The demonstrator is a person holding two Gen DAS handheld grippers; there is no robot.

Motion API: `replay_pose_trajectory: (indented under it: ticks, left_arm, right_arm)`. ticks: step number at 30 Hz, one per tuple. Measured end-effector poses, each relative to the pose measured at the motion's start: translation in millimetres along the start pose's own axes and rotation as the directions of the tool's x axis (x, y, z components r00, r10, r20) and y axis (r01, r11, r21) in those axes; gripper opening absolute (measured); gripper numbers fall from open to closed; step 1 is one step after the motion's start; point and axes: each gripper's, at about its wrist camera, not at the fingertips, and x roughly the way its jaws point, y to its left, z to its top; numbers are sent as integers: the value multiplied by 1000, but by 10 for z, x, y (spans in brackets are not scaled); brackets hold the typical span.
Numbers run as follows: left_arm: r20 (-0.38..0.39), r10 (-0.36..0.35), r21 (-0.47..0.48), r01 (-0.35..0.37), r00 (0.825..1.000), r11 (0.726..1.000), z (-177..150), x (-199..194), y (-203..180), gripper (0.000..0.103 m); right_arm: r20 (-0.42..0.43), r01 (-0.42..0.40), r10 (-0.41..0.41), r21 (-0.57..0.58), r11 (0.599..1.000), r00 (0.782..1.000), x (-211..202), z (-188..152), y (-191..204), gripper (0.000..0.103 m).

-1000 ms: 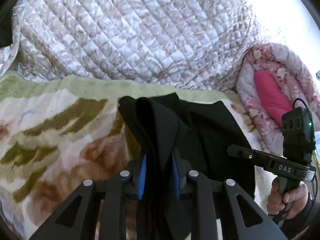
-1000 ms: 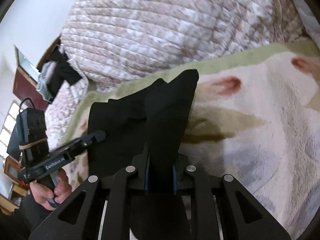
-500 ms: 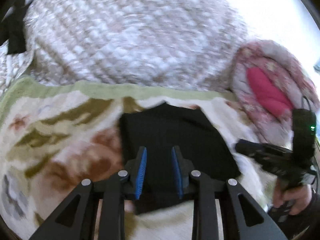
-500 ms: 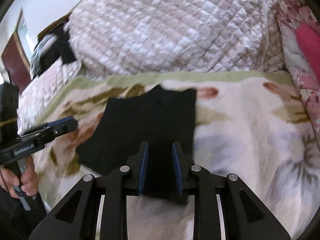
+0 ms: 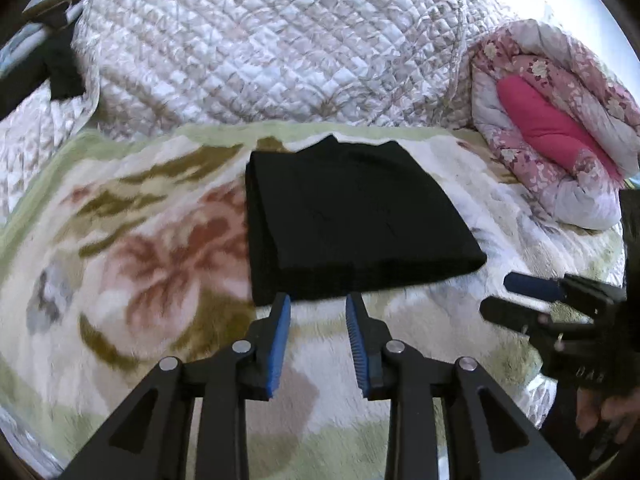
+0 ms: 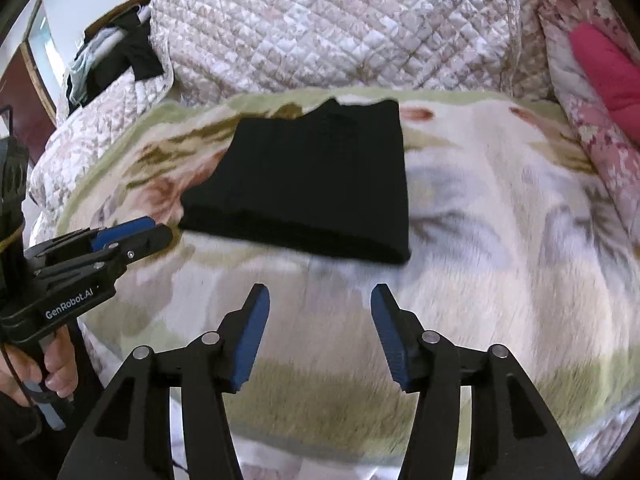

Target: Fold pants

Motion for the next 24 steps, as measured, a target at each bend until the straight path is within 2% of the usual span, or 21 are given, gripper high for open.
replay_pose_trajectory:
  ticks: [4, 7, 11, 13, 14, 16, 20, 24]
  left_arm:
    - [-36, 19, -10, -20, 999, 1000, -104, 50, 3, 33]
    - [-42, 37, -17, -38, 998, 999, -140, 77, 24, 38]
    - [-52, 53, -25, -55, 997, 998, -142, 165, 68, 38]
    - [-57, 61, -26, -62, 996, 998, -155, 225, 92, 39]
    - [-66, 65, -26, -67, 996, 997, -166, 269, 104, 39]
    - [-107, 66, -42, -71, 992, 997, -219, 389, 143, 39]
    - [-79, 72, -29, -75, 994, 997, -280, 385, 127, 44]
    - [-70, 74, -26, -76, 995, 997, -292, 389, 116, 46]
  right_arm:
    - [-8, 10, -10, 1, 1000, 1000, 9, -56, 13, 54]
    - [-6, 30, -30, -7, 1000, 1000, 38, -25, 24, 55]
    - [2, 47, -47, -16, 999, 999, 128, 10, 39, 57]
    - [-31, 47, -47, -5, 999, 998, 241, -17, 3, 58]
    - [-59, 50, -50, 7, 999, 997, 318, -40, -26, 60]
    - [-36, 49, -49, -10, 999, 998, 314, -58, 7, 65]
    - [-35, 76, -78, -59, 995, 996, 364, -80, 100, 76]
    - [-28, 82, -83, -44, 996, 996, 368, -82, 99, 77]
